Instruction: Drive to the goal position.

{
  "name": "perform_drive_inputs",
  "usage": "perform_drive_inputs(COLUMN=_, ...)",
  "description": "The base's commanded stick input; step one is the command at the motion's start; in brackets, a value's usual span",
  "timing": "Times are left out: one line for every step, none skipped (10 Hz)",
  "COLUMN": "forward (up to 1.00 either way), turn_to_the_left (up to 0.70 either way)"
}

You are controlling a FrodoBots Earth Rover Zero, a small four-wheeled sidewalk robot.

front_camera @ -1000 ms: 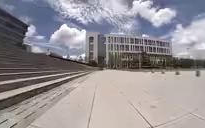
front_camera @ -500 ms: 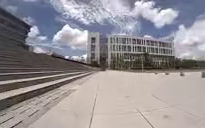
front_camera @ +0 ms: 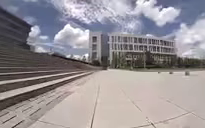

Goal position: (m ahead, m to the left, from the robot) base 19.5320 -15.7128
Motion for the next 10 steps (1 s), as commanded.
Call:
perform_drive_inputs(forward=0.70, turn_to_the_left=0.03)
perform_drive_inputs(forward=0.70, turn_to_the_left=0.00)
perform_drive_inputs(forward=0.70, turn_to_the_left=0.04)
perform_drive_inputs(forward=0.70, turn_to_the_left=0.01)
perform_drive_inputs(forward=0.70, turn_to_the_left=0.02)
perform_drive_inputs(forward=0.70, turn_to_the_left=0.10)
perform_drive_inputs(forward=0.70, turn_to_the_left=0.08)
perform_drive_inputs(forward=0.70, turn_to_the_left=-0.19)
perform_drive_inputs(forward=0.70, turn_to_the_left=-0.33)
perform_drive_inputs(forward=0.70, turn_to_the_left=0.00)
